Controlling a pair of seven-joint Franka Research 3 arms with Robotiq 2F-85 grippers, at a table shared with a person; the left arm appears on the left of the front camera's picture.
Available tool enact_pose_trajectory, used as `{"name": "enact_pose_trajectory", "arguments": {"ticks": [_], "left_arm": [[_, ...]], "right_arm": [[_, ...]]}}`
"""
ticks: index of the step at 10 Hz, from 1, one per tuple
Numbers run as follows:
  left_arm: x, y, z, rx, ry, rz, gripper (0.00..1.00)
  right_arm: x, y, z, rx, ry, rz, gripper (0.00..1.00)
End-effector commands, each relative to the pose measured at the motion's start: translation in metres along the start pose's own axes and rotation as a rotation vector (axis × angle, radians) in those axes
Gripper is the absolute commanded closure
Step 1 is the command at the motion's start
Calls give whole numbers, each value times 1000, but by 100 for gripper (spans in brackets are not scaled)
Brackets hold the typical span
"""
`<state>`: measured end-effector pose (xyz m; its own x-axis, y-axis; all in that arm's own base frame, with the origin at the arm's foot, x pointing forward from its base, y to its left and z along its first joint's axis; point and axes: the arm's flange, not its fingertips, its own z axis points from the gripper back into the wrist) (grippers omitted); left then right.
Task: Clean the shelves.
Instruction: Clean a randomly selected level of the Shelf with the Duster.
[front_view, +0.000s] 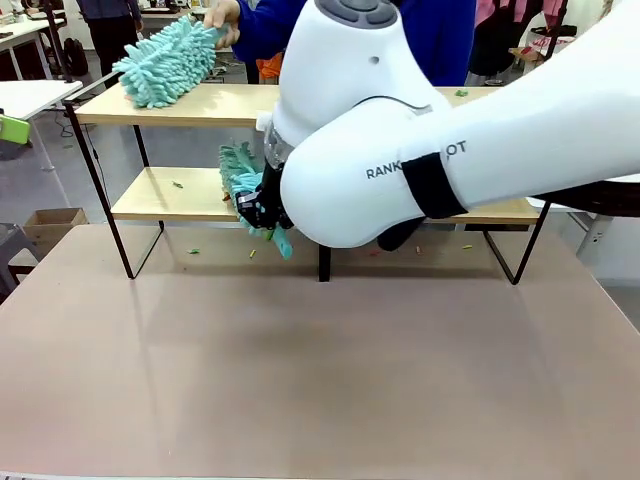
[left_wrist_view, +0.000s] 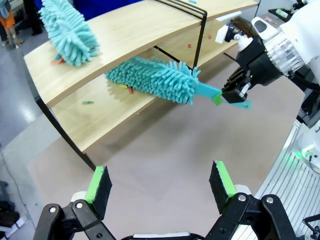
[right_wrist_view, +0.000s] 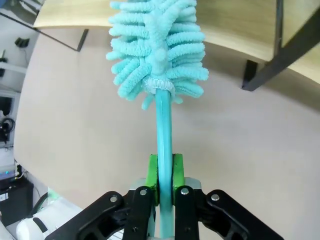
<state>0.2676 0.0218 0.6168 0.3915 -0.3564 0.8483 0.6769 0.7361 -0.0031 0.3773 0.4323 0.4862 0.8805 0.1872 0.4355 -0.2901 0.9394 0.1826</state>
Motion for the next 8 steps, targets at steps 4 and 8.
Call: {"name": "enact_pose_trajectory", "arguments": {"ticks": [4, 8], "left_arm": [[0, 1, 0, -12, -9, -6, 0], [0, 1, 0, -12, -9, -6, 0]], "right_arm": [[33, 28, -14, 51, 65, 104, 87], [64, 47, -26, 32, 97, 256, 87]]}}
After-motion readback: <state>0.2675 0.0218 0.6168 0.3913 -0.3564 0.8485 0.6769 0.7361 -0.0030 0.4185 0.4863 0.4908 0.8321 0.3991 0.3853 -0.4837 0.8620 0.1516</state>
